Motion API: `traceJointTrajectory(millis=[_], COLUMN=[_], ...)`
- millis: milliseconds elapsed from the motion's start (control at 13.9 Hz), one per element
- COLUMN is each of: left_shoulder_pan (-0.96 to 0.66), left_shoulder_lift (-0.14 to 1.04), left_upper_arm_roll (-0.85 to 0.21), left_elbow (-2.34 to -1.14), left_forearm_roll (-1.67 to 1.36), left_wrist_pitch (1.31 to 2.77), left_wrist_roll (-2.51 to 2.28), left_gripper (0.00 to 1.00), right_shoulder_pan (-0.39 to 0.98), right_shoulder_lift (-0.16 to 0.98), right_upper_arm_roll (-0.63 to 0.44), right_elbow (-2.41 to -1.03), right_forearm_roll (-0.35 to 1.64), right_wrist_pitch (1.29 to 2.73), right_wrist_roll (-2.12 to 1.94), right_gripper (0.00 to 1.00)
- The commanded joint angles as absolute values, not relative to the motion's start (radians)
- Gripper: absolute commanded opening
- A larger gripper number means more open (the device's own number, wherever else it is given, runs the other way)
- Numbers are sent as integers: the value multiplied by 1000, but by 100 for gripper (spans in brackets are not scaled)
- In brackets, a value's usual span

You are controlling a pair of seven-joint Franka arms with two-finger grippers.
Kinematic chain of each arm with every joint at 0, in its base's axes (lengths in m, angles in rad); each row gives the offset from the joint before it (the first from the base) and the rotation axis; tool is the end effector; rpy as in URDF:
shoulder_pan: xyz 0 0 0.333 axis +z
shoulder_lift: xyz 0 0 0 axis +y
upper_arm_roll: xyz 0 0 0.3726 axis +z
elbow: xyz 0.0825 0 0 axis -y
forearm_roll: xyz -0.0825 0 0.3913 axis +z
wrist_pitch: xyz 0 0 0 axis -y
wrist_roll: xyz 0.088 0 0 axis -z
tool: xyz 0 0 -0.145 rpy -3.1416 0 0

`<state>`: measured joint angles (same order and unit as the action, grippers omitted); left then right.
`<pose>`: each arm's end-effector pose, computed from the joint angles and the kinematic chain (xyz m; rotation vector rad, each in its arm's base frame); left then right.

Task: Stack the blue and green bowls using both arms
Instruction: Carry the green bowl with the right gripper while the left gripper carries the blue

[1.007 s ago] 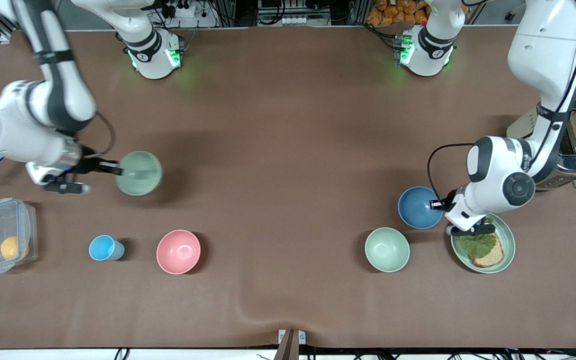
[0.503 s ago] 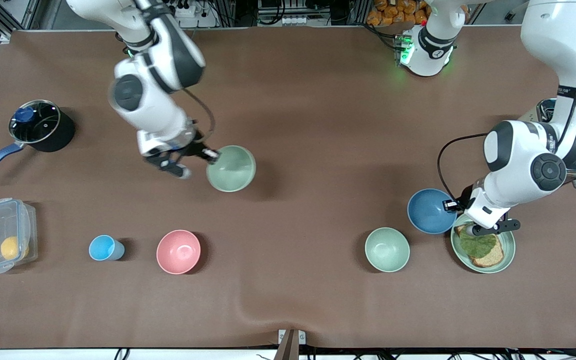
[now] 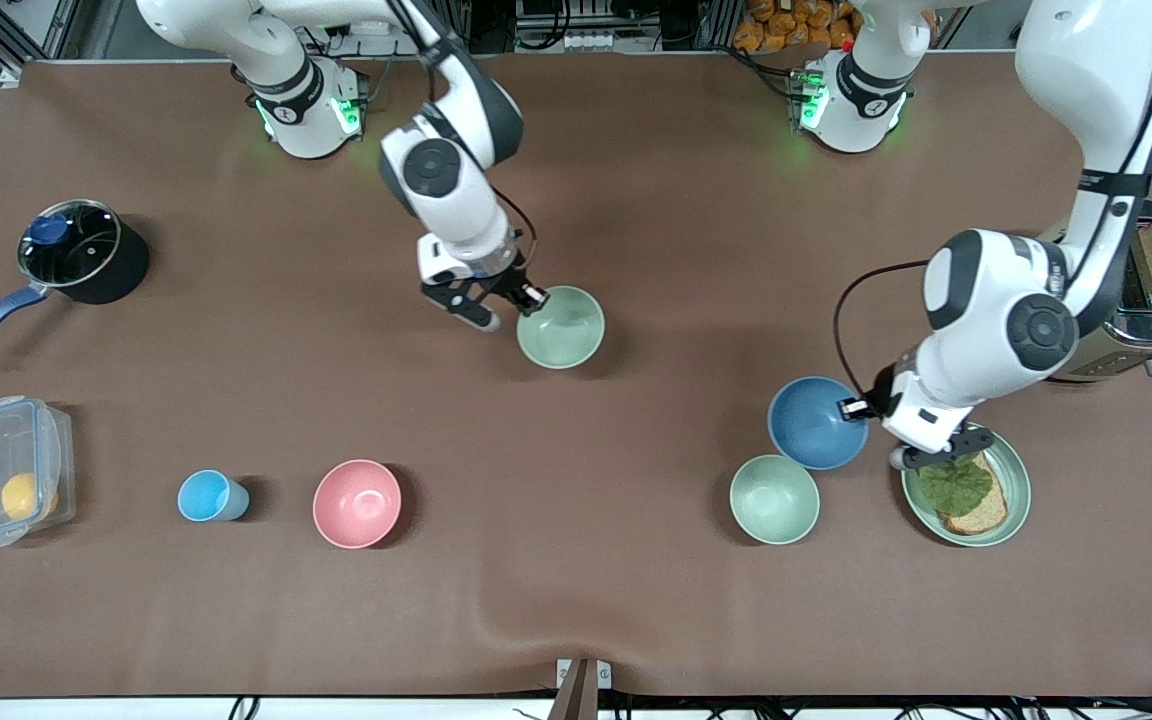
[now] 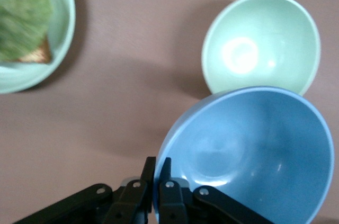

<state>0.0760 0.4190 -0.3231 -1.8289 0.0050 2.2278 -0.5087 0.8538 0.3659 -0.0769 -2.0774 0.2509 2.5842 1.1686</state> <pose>0.6526 -0.1472 0.3252 2.9931 0.4291 -0.0685 0.4497 0.4451 0.2742 -2.8283 0.8569 0.0279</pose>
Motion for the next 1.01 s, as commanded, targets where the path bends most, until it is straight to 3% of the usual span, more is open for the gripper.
traceJointTrajectory(millis=[0,72,144,216,431,719,935], left_shoulder_pan=[75,74,72,72,43,-29,-112], left_shoulder_lift=[413,416,417,420,426,448,456], left_upper_arm_roll=[-391,-417,-435,-455,-497,-497,-497], left_elbow=[-1822,-1822,-1824,-1824,-1824,-1824,-1822], left_forearm_roll=[-12,-11,-12,-12,-12,-12,-12], left_wrist_pitch=[2210,2210,2210,2204,2189,2181,2181], left_wrist_roll=[-615,-632,-634,-635,-698,-747,-834], left_gripper=[0,0,0,0,0,0,0], right_shoulder_pan=[876,877,873,865,853,727,661], right_shoulder_lift=[377,382,385,385,365,322,359], right_upper_arm_roll=[-95,-94,-94,-94,-97,-98,-100], right_elbow=[-2095,-2112,-2112,-2111,-2102,-2011,-2009], right_forearm_roll=[253,253,253,258,258,293,570], right_wrist_pitch=[2623,2658,2661,2657,2617,2334,2357], right_wrist_roll=[1192,1206,1218,1238,1339,1373,1280], right_gripper=[0,0,36,99,100,100,100])
